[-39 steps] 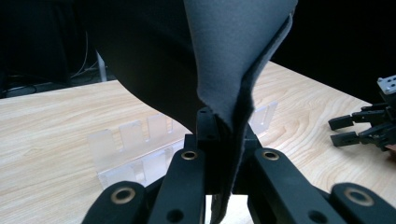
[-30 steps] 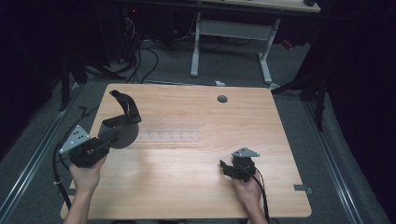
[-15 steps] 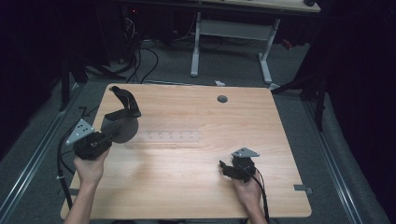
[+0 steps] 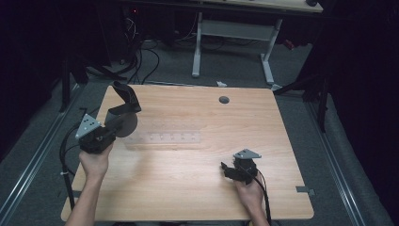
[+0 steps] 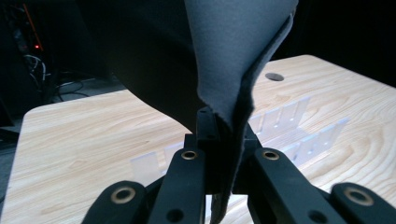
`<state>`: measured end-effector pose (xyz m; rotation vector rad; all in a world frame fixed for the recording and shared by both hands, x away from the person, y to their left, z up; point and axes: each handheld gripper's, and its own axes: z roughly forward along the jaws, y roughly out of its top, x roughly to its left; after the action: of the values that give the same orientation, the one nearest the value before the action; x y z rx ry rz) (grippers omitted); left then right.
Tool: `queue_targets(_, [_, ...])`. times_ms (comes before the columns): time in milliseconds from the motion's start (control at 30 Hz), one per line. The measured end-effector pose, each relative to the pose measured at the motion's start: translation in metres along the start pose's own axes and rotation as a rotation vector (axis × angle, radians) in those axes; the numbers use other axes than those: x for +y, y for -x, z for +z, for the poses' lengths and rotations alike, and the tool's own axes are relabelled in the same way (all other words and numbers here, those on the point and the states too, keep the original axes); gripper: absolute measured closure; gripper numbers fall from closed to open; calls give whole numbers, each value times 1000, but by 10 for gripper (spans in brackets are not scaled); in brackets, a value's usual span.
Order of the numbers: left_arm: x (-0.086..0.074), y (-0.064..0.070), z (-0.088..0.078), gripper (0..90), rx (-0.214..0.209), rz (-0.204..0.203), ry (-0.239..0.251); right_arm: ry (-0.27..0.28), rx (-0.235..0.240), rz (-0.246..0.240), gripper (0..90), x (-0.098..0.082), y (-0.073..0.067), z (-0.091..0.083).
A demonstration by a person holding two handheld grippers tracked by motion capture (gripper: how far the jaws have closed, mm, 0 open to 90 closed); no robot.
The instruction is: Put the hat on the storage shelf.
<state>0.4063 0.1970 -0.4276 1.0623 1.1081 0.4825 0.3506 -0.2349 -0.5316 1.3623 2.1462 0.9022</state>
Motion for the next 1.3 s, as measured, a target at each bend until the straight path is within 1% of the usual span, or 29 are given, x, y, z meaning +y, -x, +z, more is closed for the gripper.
queue_targets(33, [-1,-2,1,866,8,12,-2,0,0,0,343,0,0,0])
queue_targets(167, [-2,-7,1,866,30,21,2,0,0,0,344,0,0,0])
queue_targets(267, [-5,-10,3,866,47,43,-2,1,0,1,344,0,0,0])
queue_targets(367, [-8,-13,5,866,58,39,-1,1,0,1,344,0,0,0])
queue_targets(533, [-13,-17,11,866,88,48,-4,1,0,1,344,0,0,0])
queue_targets(700, [-15,-18,11,866,96,53,-6,0,0,1,344,0,0,0])
queue_targets(767, [-17,-19,11,865,99,46,-1,1,0,1,344,0,0,0])
queue_targets(900, [-17,-19,12,865,103,51,2,1,0,1,344,0,0,0])
queue_targets(1100, [-19,-15,16,865,99,62,-6,0,0,1,343,0,0,0])
queue_targets(1133, [-20,-14,16,865,100,67,-10,1,0,1,344,0,0,0])
queue_targets(1300, [-21,-15,18,865,104,64,-8,-1,0,2,344,0,0,0])
